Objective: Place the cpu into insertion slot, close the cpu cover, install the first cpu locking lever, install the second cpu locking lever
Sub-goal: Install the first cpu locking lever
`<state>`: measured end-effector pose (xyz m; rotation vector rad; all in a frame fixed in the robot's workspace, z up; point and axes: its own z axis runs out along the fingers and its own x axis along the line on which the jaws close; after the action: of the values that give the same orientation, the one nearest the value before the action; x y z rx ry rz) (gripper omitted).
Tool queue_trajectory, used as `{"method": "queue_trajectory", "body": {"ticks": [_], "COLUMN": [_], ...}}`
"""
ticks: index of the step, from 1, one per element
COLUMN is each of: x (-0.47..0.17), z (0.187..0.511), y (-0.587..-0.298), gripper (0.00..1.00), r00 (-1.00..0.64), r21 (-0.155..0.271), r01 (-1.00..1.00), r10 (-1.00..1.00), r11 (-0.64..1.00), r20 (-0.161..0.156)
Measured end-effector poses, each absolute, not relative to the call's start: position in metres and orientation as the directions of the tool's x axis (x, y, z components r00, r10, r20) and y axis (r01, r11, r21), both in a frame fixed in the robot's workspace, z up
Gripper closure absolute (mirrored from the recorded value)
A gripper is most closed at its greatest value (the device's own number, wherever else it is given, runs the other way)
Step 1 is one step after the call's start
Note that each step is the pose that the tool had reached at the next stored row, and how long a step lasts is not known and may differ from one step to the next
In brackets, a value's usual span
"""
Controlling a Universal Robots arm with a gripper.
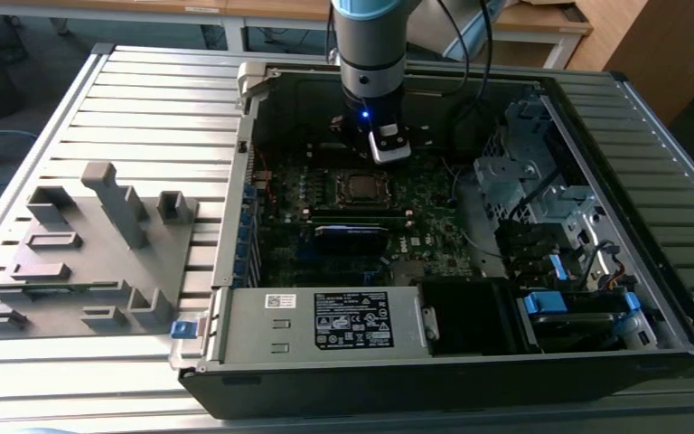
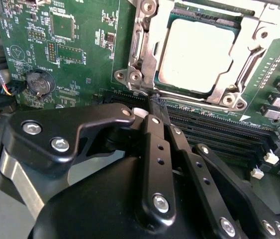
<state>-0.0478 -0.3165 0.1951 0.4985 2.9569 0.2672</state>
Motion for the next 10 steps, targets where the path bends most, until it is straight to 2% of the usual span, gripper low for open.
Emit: {"method": "queue_trajectory", "body": {"ticks": [10], "x": [-0.0476], "z": [0.195], "y": [-0.3177], "gripper": [0.89], "r00": [-0.937], "r21": [0.206], "r01": [0.312], "r10": [0.336], "r11": [0.927], "r20": [-0.095]}}
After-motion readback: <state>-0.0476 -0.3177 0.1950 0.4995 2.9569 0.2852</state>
